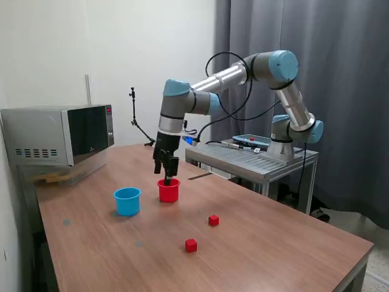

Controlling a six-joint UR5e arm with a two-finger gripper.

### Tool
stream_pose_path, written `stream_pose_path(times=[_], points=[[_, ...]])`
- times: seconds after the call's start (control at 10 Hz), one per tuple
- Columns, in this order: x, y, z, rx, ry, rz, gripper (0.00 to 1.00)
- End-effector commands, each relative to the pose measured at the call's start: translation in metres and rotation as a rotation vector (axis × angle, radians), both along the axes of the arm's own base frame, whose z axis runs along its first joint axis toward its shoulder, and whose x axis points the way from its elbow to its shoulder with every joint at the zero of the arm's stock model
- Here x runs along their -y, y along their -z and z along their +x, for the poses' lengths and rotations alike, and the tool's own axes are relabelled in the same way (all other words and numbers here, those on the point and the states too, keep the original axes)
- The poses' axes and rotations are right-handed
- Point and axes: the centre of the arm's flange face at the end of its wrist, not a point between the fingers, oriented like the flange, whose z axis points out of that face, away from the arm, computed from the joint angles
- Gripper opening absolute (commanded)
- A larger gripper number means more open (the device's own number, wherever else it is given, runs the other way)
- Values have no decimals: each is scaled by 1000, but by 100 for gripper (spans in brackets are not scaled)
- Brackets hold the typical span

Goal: Place red objects in the red bin, and blue objects in the blue bin.

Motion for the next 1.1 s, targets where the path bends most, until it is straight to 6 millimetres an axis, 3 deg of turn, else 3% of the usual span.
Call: stream_pose_path(times=[0.0,0.1,0.3,0.6,0.8,1.0], points=[[80,-1,32,47,1,-5,100],[113,-7,29,13,39,-16,100],[158,6,11,-25,8,-25,100],[173,55,-17,-29,91,-35,100],[174,85,-17,-35,257,-47,100],[177,100,-17,-44,277,-41,100]])
